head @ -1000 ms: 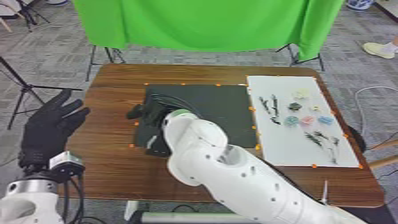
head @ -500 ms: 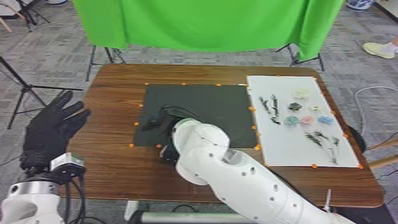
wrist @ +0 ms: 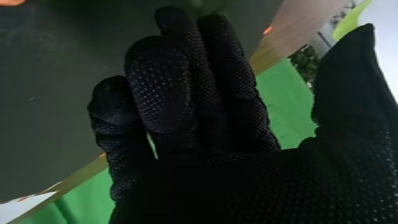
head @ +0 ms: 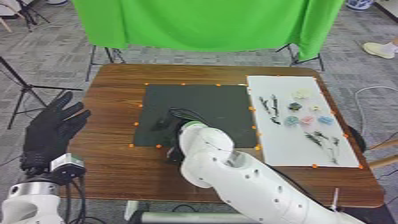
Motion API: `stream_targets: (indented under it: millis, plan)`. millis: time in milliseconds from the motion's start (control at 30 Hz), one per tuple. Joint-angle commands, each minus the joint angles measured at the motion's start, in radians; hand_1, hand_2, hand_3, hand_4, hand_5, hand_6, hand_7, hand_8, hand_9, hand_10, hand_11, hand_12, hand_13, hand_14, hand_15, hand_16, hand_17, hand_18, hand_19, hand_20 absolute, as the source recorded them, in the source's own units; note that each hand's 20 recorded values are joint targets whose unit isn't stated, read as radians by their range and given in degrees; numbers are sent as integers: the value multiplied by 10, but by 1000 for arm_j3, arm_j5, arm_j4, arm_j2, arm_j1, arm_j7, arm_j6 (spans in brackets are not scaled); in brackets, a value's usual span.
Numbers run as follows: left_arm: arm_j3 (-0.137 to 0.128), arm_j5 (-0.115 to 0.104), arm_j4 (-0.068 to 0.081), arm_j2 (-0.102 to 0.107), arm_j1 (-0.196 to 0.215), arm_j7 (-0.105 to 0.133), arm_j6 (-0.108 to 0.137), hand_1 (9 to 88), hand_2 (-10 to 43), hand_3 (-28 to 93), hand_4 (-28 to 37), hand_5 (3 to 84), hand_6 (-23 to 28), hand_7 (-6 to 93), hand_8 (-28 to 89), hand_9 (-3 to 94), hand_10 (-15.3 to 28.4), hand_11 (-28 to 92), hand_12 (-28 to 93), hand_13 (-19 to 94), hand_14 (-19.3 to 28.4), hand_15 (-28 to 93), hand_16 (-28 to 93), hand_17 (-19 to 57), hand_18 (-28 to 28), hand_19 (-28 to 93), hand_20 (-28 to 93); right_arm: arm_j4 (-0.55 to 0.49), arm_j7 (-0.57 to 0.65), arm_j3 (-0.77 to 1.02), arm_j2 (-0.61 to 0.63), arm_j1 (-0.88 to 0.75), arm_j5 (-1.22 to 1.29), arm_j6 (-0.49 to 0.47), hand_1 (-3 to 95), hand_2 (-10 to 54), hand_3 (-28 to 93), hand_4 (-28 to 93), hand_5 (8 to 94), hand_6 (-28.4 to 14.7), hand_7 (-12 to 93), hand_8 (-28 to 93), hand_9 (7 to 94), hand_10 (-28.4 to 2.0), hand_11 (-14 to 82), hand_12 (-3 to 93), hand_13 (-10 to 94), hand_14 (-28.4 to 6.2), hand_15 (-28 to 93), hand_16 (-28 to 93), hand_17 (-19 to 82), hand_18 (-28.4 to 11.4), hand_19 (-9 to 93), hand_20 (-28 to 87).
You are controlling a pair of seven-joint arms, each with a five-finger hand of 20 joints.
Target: Arrange flowers
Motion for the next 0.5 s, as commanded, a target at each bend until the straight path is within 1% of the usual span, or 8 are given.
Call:
stream_targets:
  millis: [33,133,200,233,267,333,367,500]
  plan:
    - [5,-3,1,-10,10,-2,-3,237,46,814,-213,369,94,137,-98,343,194,248,96,247,260,467,-82,-111,231,541,-6,9,11,32,-14,-24,22,-60,188,24,812,-241,660,-87,223,-130,692,-234,212,132,705,-161,781,131,387,-284,932,563]
    - [8,-2,2,-10,6,-2,-3,238,45,815,-213,369,93,138,-98,343,193,248,96,247,260,467,-82,-111,231,541,-6,19,-1,55,-35,-45,15,-94,186,28,811,-242,651,-88,223,-129,689,-236,210,132,703,-162,781,131,379,-284,932,563]
    - [9,-3,3,-11,4,-2,-3,238,45,815,-213,369,94,137,-99,343,193,249,97,247,260,467,-82,-111,231,541,-6,26,0,47,-37,-41,24,-79,185,29,812,-242,645,-88,223,-129,683,-236,206,130,699,-165,780,130,375,-284,932,561]
    - [10,-4,4,-9,3,1,-3,238,45,815,-213,369,93,137,-98,343,193,248,96,247,260,467,-82,-111,231,541,-6,29,-2,57,-45,-46,20,-93,184,29,813,-242,642,-88,222,-130,680,-237,198,126,698,-166,778,130,374,-284,932,558]
    - [8,-2,3,-9,6,0,-3,238,45,816,-213,369,93,137,-98,343,193,248,96,247,260,467,-82,-111,231,541,-6,30,2,36,-34,-28,50,-72,183,29,813,-242,641,-88,222,-130,676,-240,183,120,697,-168,771,128,374,-284,932,556]
    - [9,-3,4,-9,4,1,-3,238,45,815,-213,369,94,137,-98,343,192,248,96,247,260,467,-81,-111,231,541,-6,32,-10,61,-54,-45,43,-97,182,30,813,-242,639,-87,220,-131,672,-245,165,115,700,-171,757,124,376,-284,932,554]
    - [10,-4,3,-7,4,1,0,237,45,815,-213,369,94,137,-98,343,192,248,96,247,260,467,-81,-111,231,541,-6,31,-14,57,-54,-42,49,-95,181,30,814,-243,637,-87,219,-131,669,-246,159,113,700,-171,754,124,377,-284,932,553]
    - [12,-3,5,-7,-1,1,-3,238,45,815,-213,369,93,138,-98,343,193,248,97,247,260,468,-81,-111,231,541,-5,29,-29,61,-68,-47,34,-97,179,29,815,-243,633,-87,214,-131,664,-247,150,113,699,-172,745,122,377,-284,932,553]
